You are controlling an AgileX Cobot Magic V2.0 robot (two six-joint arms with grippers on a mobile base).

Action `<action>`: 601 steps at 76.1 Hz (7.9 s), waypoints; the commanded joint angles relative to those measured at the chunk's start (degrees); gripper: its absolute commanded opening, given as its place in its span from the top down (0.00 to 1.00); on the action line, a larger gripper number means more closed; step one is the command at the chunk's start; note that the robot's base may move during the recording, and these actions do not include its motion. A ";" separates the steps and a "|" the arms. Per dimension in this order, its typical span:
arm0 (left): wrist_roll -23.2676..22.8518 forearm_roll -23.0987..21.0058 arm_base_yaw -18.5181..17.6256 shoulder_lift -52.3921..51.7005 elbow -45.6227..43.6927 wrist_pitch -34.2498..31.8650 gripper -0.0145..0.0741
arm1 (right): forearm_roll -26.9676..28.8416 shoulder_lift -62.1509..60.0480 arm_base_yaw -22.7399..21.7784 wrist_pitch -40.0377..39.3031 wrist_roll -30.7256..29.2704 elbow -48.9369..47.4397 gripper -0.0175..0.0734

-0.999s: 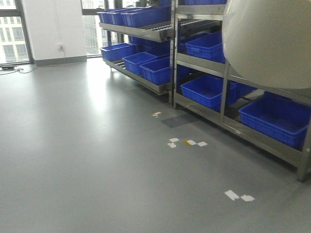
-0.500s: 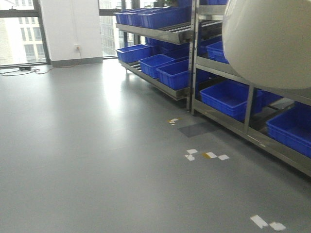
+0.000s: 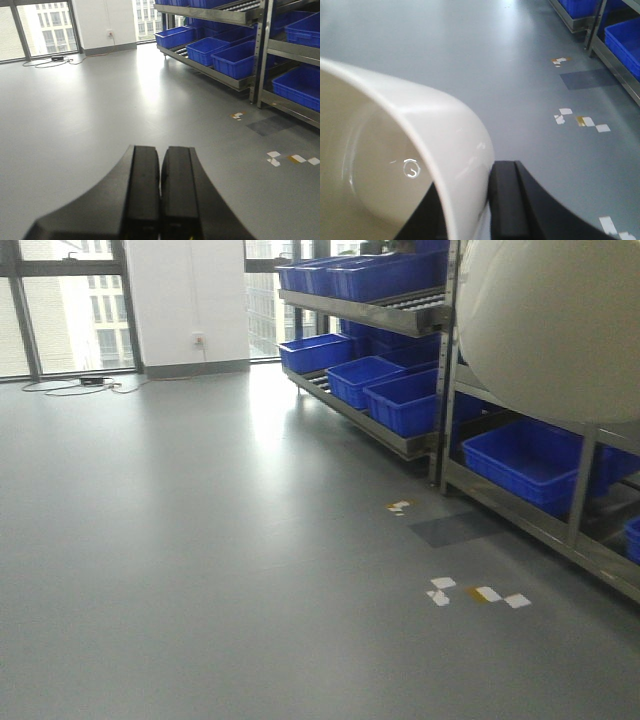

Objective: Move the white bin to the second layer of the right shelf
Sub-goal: 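Drive the base along the racks toward the windows, then turn the base toward the shelf with blue crates on rollers, then drive the base up to the roller shelf holding the bin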

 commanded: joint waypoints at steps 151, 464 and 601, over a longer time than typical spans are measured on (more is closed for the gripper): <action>-0.30 0.00 -0.33 -0.80 2.11 -5.01 0.74 | -0.64 -0.37 -0.41 -5.87 0.01 -1.75 0.75; -0.30 0.00 -0.33 -0.80 2.11 -5.01 0.74 | -0.64 -0.37 -0.41 -5.64 0.01 -1.75 0.75; -0.30 0.00 -0.33 -0.80 2.11 -5.01 0.74 | -0.64 -0.37 -0.41 -5.02 0.01 -1.75 0.75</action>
